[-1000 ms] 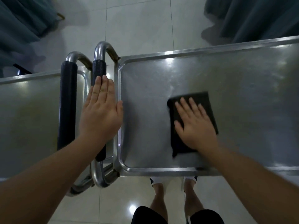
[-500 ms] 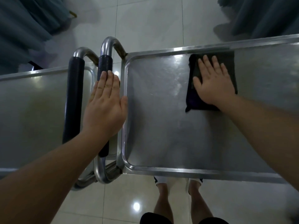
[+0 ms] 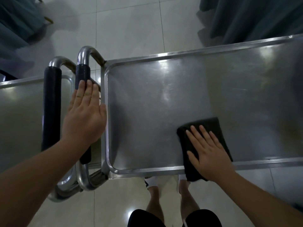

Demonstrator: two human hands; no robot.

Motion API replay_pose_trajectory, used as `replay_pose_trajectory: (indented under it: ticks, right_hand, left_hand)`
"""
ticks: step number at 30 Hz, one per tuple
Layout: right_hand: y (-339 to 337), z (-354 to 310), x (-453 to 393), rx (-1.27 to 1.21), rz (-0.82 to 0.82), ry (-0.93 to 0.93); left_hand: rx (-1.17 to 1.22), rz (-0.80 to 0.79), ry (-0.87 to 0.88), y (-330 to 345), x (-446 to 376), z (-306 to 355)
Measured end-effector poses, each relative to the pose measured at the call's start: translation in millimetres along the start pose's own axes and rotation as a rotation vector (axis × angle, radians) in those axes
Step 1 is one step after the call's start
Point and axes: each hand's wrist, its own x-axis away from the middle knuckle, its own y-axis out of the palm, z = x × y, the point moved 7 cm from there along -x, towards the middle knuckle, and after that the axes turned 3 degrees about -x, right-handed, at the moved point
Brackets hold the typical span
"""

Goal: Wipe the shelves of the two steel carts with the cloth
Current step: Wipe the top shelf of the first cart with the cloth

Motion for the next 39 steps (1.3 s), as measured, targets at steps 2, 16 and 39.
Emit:
replay_pose_trajectory:
  ticks: [2,16,39]
  right_hand:
    - [-14,11,-31,-0.014,0.050,0.031]
    - [-97,119,-270,-0.024,0.148,0.076]
    - [7,-3,13,-0.020,0.098,0.245]
  left_hand:
    - [-0.016,0.001,0.002,0,0,-1]
    - [-0.027,0.013,-0.054,0,-3,-6]
    - [0.062,-0.004,-0.003,-1,-4,0]
